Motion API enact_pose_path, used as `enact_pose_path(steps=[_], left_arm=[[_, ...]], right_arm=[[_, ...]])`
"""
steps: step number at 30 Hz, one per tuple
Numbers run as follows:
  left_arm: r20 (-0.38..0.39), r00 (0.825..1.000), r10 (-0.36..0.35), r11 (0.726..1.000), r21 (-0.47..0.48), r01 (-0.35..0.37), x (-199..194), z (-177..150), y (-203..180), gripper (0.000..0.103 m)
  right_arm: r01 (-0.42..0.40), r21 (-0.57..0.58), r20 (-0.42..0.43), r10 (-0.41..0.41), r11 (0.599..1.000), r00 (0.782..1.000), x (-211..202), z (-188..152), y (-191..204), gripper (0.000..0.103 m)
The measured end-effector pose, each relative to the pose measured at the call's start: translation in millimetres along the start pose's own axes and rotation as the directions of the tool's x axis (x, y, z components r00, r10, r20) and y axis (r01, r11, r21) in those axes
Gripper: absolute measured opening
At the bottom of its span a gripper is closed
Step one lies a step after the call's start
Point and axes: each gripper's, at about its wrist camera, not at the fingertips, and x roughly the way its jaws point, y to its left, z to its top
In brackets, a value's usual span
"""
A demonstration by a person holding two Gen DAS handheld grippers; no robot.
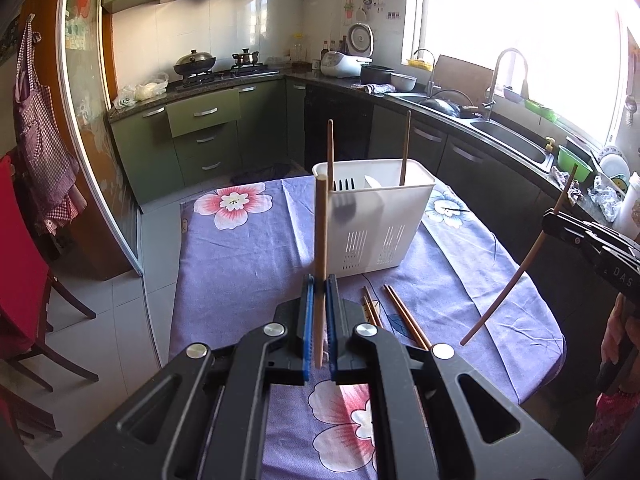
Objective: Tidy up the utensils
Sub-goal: 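Lift both held chopsticks upright and carry them toward the white holder, then lower both chopsticks into the white holder and open both tools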
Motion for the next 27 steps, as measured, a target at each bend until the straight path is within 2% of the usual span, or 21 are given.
enact_pose_path(steps=[7, 13, 17, 22, 27], left_arm=[[0.04, 0.999, -0.022, 1.0, 0.01, 0.021, -13, 35, -5, 0.006], [0.088, 0.994, -0.063, 0.997, 0.046, 0.059, -32, 84, -18, 0.006], [0.146, 0.985, -0.094, 0.995, 0.056, 0.087, -44, 121, -27, 0.006], [0.255, 0.964, -0.07, 0.996, 0.073, 0.053, -46, 160, -39, 0.006], [0.279, 0.96, -0.014, 0.997, 0.073, -0.006, -10, 179, -46, 0.006]], right_arm=[[-0.02, -0.015, 0.075, 0.021, 1.0, 0.997, -16, 54, 0, 0.007], [-0.039, -0.008, 0.136, 0.04, 0.999, 0.99, -19, 109, -3, 0.007], [-0.048, -0.01, 0.17, 0.049, 0.999, 0.984, -10, 144, -3, 0.007], [-0.029, -0.013, 0.234, 0.031, 0.999, 0.972, 5, 180, -3, 0.007], [-0.013, -0.002, 0.21, 0.013, 1.0, 0.978, 48, 196, -9, 0.007]])
